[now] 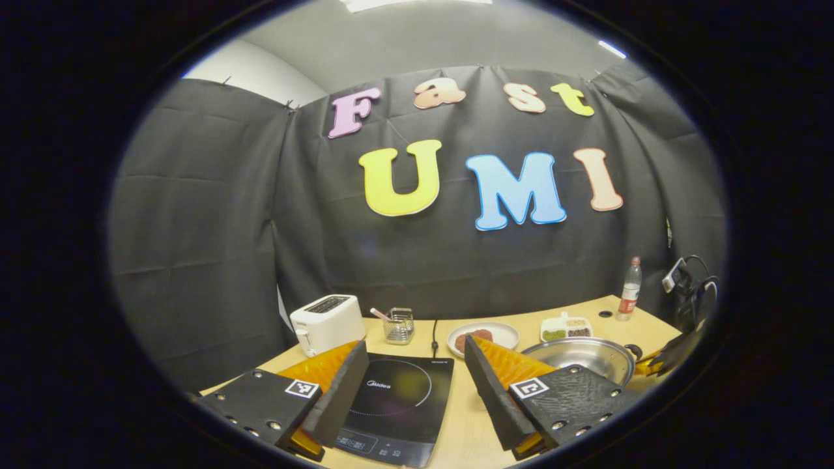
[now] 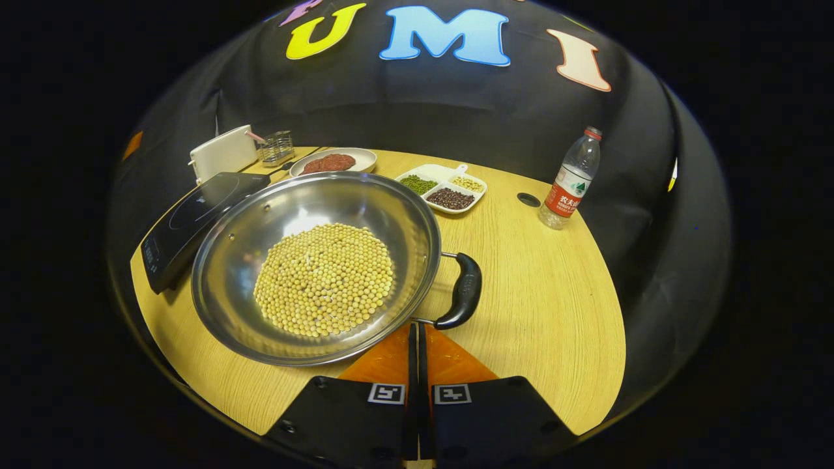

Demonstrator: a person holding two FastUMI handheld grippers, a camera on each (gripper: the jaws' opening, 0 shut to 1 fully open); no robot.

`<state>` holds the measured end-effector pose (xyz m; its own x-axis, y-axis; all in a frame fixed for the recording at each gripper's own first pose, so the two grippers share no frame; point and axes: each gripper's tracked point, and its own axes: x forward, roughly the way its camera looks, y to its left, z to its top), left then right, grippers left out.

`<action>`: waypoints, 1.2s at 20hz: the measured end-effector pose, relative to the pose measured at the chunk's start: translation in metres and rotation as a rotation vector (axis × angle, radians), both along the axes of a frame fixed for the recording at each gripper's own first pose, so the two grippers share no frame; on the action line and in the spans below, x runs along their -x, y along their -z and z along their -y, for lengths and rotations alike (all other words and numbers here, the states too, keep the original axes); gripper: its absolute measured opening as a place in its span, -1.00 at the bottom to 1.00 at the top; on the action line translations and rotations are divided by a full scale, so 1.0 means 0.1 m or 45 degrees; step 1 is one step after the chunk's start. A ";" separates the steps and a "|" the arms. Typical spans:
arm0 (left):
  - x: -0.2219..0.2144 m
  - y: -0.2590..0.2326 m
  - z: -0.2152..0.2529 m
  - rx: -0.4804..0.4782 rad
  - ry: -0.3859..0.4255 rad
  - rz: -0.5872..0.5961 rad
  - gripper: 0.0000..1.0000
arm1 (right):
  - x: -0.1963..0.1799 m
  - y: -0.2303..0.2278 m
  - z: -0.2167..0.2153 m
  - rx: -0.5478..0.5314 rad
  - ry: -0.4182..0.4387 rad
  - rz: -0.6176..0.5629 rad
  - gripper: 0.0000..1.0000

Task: First push the handle of the pot to place it horizontally, then grasp the pot with both hands and set it on the induction cooktop.

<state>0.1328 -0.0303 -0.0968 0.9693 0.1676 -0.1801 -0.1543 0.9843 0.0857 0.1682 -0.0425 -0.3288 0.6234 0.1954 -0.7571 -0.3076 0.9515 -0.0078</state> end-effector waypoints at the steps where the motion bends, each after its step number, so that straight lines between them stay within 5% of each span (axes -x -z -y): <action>1: -0.02 0.04 0.02 0.001 -0.002 -0.007 0.81 | -0.05 -0.01 0.01 -0.003 0.009 0.005 -0.95; 13: -0.34 0.36 0.28 0.079 0.063 -0.063 0.77 | -0.26 -0.49 0.11 -0.134 0.166 0.161 -0.92; 17: -0.51 0.57 0.42 0.130 0.128 -0.105 0.77 | -0.36 -0.73 0.12 -0.172 0.228 0.272 0.94; 24: -0.88 1.02 0.71 0.199 0.252 -0.210 0.77 | -0.49 -0.67 0.08 -0.184 0.255 0.280 0.93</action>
